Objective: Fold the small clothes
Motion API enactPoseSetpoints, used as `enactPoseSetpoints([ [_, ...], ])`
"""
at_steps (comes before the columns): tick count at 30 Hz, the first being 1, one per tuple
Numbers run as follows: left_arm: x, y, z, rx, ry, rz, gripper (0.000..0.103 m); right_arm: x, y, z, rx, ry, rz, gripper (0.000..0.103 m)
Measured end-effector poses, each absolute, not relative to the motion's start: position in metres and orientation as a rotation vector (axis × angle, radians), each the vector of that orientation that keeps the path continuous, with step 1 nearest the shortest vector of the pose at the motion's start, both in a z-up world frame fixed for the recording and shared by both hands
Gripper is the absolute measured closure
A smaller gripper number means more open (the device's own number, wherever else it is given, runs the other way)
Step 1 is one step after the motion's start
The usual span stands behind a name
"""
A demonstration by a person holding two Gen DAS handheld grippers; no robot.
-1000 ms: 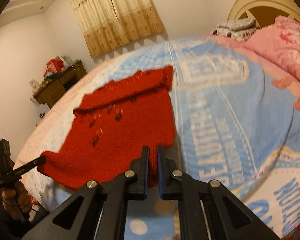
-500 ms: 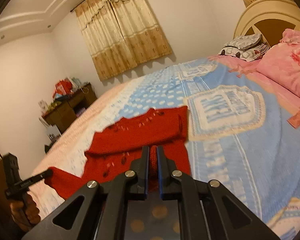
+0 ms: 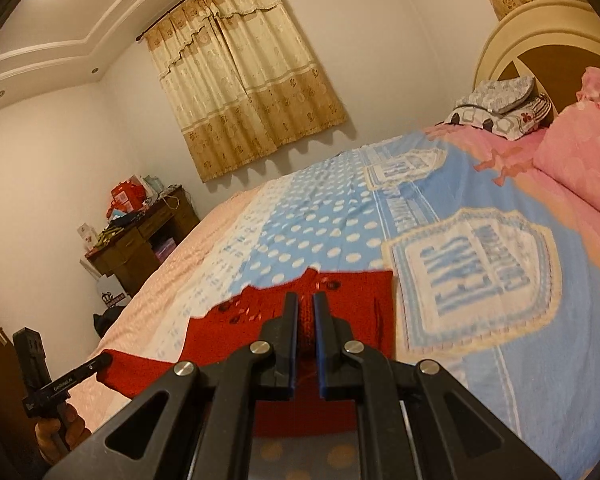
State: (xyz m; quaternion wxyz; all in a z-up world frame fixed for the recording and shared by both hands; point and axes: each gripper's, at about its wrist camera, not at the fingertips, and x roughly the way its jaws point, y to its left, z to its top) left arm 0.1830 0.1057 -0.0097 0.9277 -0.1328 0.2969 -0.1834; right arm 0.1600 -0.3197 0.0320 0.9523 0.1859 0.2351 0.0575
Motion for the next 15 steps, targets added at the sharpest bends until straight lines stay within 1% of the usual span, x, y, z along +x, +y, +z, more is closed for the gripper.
enactPoseSetpoints([
  [10, 0.239, 0.099, -0.01, -0.226, 0.617, -0.357, 0.095, 0.227, -0.323, 0.032, 0.368, 0.494, 0.092, 0.097],
  [15, 0.278, 0.1, -0.026, -0.213, 0.668, -0.345, 0.095, 0.266, -0.323, 0.022, 0.368, 0.529, 0.092, 0.097],
])
